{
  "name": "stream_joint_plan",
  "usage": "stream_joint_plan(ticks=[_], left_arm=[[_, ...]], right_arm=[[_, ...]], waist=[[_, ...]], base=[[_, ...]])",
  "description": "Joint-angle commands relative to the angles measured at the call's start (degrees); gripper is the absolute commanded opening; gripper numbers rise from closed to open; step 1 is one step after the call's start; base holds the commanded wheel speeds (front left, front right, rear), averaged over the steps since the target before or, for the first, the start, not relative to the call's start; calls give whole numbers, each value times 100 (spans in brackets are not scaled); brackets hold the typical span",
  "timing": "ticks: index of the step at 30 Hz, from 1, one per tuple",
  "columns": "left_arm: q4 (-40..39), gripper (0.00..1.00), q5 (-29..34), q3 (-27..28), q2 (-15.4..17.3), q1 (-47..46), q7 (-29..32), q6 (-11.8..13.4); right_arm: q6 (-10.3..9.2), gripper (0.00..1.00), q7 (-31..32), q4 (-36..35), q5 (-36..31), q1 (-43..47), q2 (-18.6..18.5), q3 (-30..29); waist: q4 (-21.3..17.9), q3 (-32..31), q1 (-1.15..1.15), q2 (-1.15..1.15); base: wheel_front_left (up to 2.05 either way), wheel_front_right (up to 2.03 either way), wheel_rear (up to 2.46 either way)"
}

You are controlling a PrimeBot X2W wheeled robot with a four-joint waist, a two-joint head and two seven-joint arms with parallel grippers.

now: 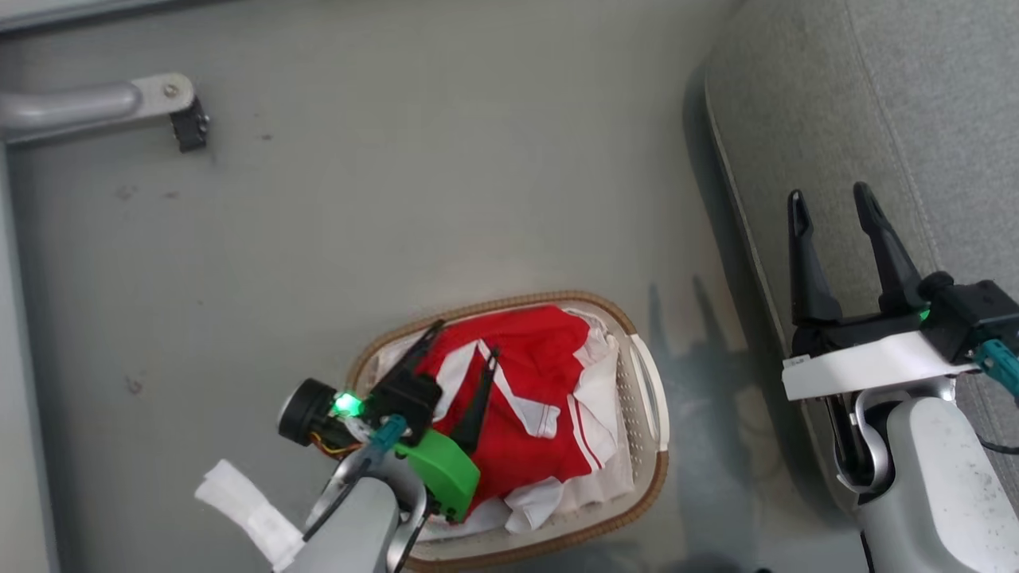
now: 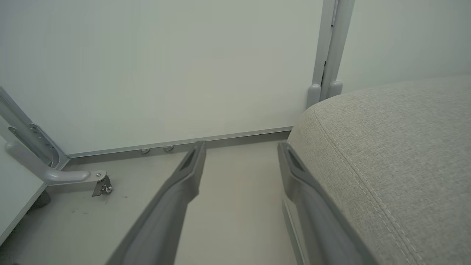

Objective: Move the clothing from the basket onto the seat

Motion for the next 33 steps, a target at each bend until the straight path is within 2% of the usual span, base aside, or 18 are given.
stream_joint_plan(ticks=[1, 11, 20, 22, 27, 33], left_arm=[[161, 100, 68, -125, 41, -208, 3, -40], [1452, 100, 271, -1148, 42, -880, 2, -149], [2139, 100, 337, -1606, 49, -1237, 3, -148], [2250, 100, 384, -1631, 66, -1337, 2, -60], [2397, 100, 474, -1569, 90, -1526, 3, 364], [2541, 100, 439, -1455, 117, -1721, 2, 760]], right_arm=[[-2, 100, -12, -43, 64, -138, -15, 13], [-2, 100, -12, -189, 397, -415, -12, 157], [-2, 100, -12, -288, 613, -573, -12, 227], [-2, 100, -12, -314, 648, -609, -12, 242], [-2, 100, -12, -348, 686, -642, -13, 266], [-2, 100, -12, -319, 717, -679, -14, 253]], waist=[[-462, 834, -1, 0], [-961, 1587, -1, 0], [-1166, 2045, -1, 0], [-1186, 2120, -1, 0], [-1201, 2231, -1, 0], [-1196, 2282, -1, 0]], base=[[0, 0, 0], [0, 0, 0], [0, 0, 0], [0, 0, 0], [0, 0, 0], [0, 0, 0]])
